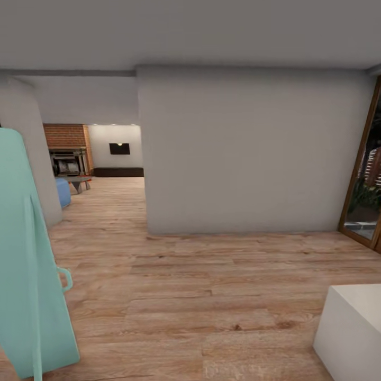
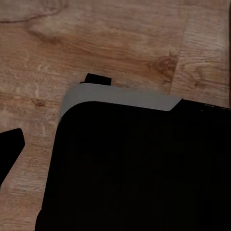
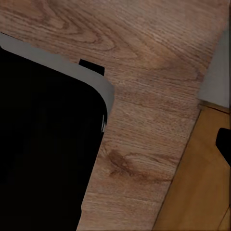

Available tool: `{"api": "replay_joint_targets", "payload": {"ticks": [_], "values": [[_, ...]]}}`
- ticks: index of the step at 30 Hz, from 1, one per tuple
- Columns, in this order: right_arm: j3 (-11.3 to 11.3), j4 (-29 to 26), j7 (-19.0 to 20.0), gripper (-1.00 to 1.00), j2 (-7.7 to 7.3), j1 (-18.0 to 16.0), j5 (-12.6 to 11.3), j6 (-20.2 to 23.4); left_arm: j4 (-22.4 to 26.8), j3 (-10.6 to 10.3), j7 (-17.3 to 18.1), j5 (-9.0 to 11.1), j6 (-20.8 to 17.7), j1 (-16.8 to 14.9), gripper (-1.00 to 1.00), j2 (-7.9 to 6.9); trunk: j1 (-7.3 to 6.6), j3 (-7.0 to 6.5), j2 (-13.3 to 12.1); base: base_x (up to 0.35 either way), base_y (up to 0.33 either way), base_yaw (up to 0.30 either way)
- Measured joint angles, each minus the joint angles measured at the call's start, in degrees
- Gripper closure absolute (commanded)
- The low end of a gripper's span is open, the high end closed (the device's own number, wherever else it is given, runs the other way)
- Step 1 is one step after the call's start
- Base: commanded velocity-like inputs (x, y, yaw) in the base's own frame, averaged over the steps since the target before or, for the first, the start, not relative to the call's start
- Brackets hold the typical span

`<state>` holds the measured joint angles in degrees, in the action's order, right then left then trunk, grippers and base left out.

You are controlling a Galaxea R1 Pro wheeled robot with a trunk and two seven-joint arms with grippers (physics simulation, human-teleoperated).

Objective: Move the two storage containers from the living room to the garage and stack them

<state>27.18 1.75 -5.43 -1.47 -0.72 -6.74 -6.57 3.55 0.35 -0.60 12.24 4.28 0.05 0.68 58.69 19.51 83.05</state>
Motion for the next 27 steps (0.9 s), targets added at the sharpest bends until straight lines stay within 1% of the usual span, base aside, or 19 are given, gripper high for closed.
{"api": "replay_joint_targets", "payload": {"ticks": [11, 13, 18, 27], "values": [[-0.1, 0.1, 0.0, -1.00, 0.41, 0.0, -0.7, -0.2, 0.0, 0.0, 0.0, 0.0, -0.2, 0.0, -1.00, 0.01, 0.00, 0.00, 0.0, 0.324, 0.000, 0.000], [-0.2, 0.1, 0.0, -1.00, 0.51, 0.0, -0.7, -0.2, 0.0, 0.0, 0.0, 0.0, -0.8, 0.0, -1.00, 0.01, 0.00, 0.00, 0.0, 0.324, 0.000, 0.000], [-0.2, 0.1, 0.0, -1.00, 0.48, 0.0, -0.7, -0.2, 0.0, 0.0, 0.0, 0.0, -2.0, 0.0, -1.00, -0.02, 0.00, 0.00, 0.0, 0.324, 0.000, 0.000], [-0.2, 0.1, 0.1, -1.00, 0.33, 0.0, -0.7, 0.0, 0.0, 0.0, 0.0, 0.0, -2.2, 0.0, -1.00, -0.05, 0.00, 0.00, 0.0, 0.324, 0.000, 0.000]]}}
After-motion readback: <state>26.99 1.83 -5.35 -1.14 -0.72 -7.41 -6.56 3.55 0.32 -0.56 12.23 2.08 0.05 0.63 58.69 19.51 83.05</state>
